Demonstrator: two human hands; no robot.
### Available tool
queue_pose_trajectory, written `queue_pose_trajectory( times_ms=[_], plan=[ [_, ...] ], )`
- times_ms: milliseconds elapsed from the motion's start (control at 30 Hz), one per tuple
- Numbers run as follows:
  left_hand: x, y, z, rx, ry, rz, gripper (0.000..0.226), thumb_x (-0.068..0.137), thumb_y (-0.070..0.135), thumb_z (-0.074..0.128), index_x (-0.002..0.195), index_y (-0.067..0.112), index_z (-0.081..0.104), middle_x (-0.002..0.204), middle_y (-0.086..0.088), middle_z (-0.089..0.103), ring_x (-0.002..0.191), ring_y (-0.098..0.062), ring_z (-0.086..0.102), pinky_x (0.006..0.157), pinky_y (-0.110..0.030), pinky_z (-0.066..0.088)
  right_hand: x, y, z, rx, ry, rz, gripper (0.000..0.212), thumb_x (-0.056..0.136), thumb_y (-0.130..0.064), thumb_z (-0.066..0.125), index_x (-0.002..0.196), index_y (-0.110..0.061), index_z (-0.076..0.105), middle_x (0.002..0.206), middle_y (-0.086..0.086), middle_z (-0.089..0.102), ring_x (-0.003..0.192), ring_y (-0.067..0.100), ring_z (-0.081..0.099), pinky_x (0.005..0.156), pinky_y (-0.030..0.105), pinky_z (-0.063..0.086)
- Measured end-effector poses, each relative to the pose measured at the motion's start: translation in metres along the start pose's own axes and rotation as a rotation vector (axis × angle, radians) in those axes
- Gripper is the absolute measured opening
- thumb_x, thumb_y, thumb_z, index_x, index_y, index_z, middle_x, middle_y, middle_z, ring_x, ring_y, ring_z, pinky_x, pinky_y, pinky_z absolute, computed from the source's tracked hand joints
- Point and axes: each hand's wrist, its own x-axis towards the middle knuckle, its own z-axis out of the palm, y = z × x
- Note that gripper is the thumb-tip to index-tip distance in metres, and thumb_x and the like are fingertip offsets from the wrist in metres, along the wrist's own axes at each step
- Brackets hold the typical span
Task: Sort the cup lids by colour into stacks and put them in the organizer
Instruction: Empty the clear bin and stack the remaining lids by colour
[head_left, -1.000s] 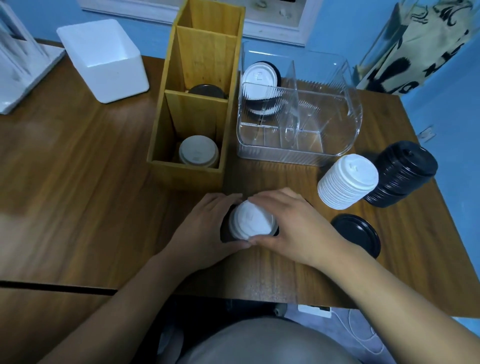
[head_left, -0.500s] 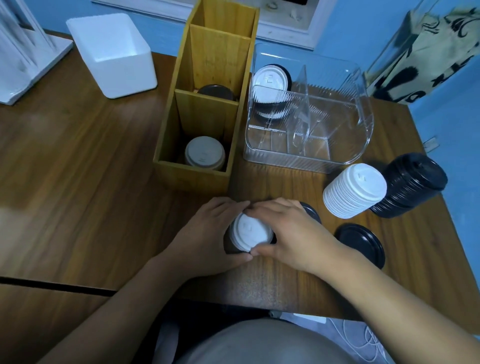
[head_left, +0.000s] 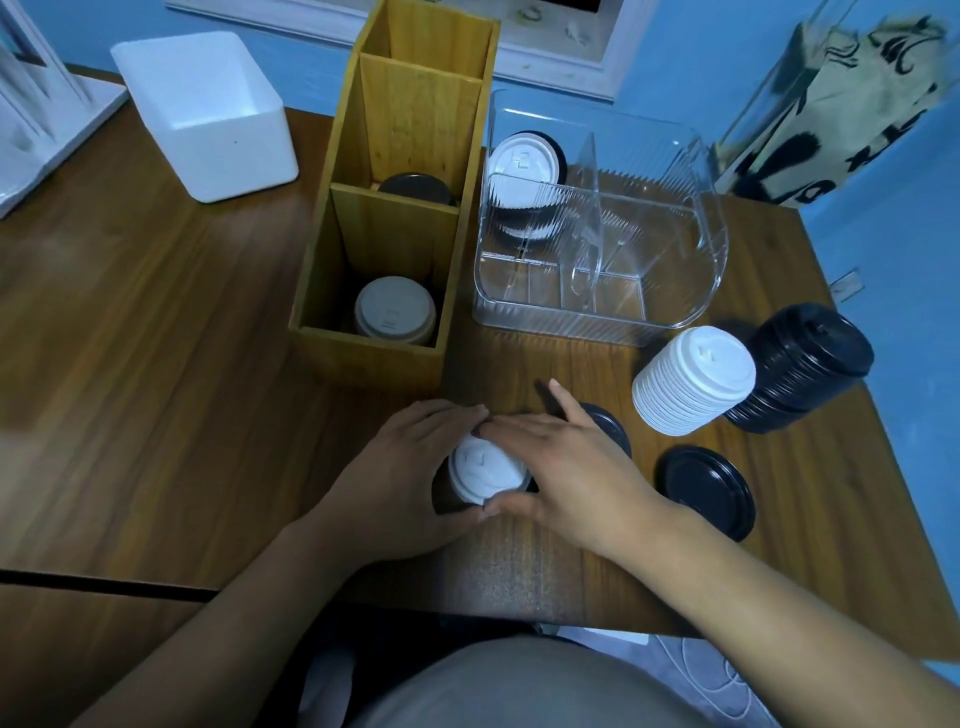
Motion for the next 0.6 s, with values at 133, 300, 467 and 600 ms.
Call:
queue_pose_trajectory(
  times_ms=[133, 300, 467, 600],
  plan=[
    [0.001, 0.003, -0.001, 0.01, 0.007, 0.013, 0.082, 0.078, 0.062, 0.077, 0.142, 0.018, 0.052, 0.137, 0.008, 0.058, 0.131, -0.006, 0.044, 0.111, -0.028, 0.038, -0.02, -0.005, -0.011, 0.105, 0.117, 0.022, 0.075, 0.087, -0.067, 0.061, 0.149, -0.027, 0.045, 0.155, -0.008, 0.045, 0.148, 0.007, 0.031, 0.127, 0.043, 0.009],
    [0.001, 0.007, -0.001, 0.041, 0.006, -0.01, 0.082, 0.078, 0.058, 0.073, 0.146, 0.02, 0.048, 0.143, 0.008, 0.054, 0.136, -0.009, 0.043, 0.112, -0.035, 0.042, -0.102, 0.029, -0.02, 0.121, 0.419, 0.22, 0.054, 0.088, -0.049, 0.073, 0.132, -0.02, 0.062, 0.14, -0.009, 0.057, 0.134, 0.015, 0.049, 0.111, 0.047, 0.041],
    [0.003, 0.007, 0.0, 0.087, -0.019, -0.007, 0.095, 0.076, 0.054, 0.08, 0.153, 0.016, 0.039, 0.154, 0.004, 0.045, 0.143, -0.013, 0.038, 0.117, -0.04, 0.038, -0.157, 0.068, -0.007, 0.006, 0.241, 0.423, 0.058, 0.082, -0.058, 0.071, 0.128, -0.024, 0.065, 0.141, -0.008, 0.054, 0.135, 0.021, 0.046, 0.106, 0.05, 0.046],
    [0.014, 0.017, -0.002, 0.126, -0.038, 0.028, 0.096, 0.077, 0.06, 0.077, 0.153, 0.017, 0.038, 0.157, 0.006, 0.04, 0.145, -0.009, 0.032, 0.117, -0.03, 0.03, -0.167, 0.068, -0.009, 0.172, 0.349, 0.375, 0.028, 0.097, -0.044, 0.061, 0.117, -0.027, 0.069, 0.121, -0.019, 0.065, 0.117, 0.004, 0.06, 0.096, 0.033, 0.052]
  ],
)
